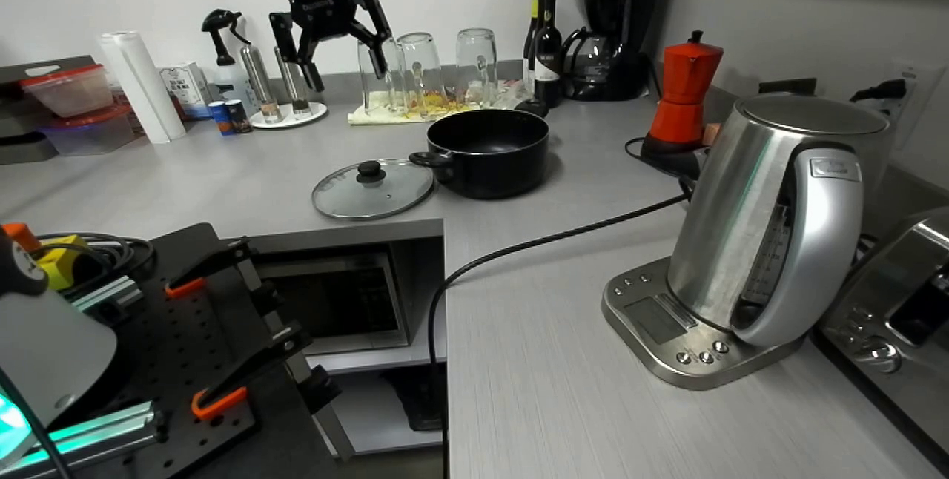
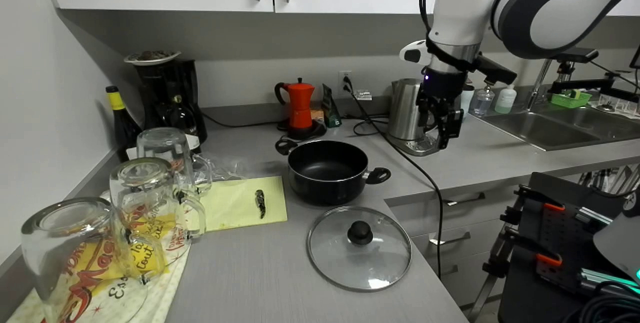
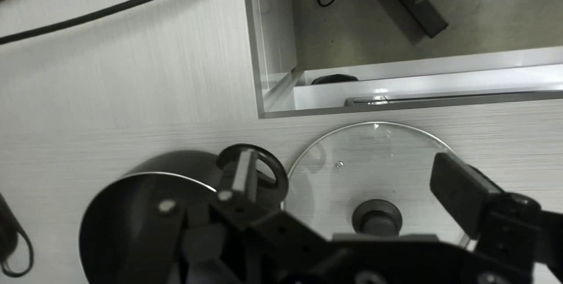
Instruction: Put the lid on the pot
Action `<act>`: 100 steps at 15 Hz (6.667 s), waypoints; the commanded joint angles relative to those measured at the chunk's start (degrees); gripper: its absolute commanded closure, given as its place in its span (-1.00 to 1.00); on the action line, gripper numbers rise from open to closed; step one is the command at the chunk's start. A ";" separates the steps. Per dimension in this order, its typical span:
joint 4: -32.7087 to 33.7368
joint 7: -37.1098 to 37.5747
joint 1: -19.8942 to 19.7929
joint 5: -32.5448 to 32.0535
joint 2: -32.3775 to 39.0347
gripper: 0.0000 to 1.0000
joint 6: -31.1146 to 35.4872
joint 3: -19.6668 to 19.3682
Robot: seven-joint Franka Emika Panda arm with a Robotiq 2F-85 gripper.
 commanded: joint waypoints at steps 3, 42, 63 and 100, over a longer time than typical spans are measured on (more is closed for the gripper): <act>6.59 -1.14 2.99 -2.20 9.37 -1.00 -3.27 3.43; 45.63 -2.25 9.78 -14.69 54.95 -1.00 -8.50 3.78; 45.76 -3.61 9.46 -13.71 54.99 0.31 -8.67 4.49; 51.07 -4.30 6.30 -14.45 35.76 0.50 -30.97 3.78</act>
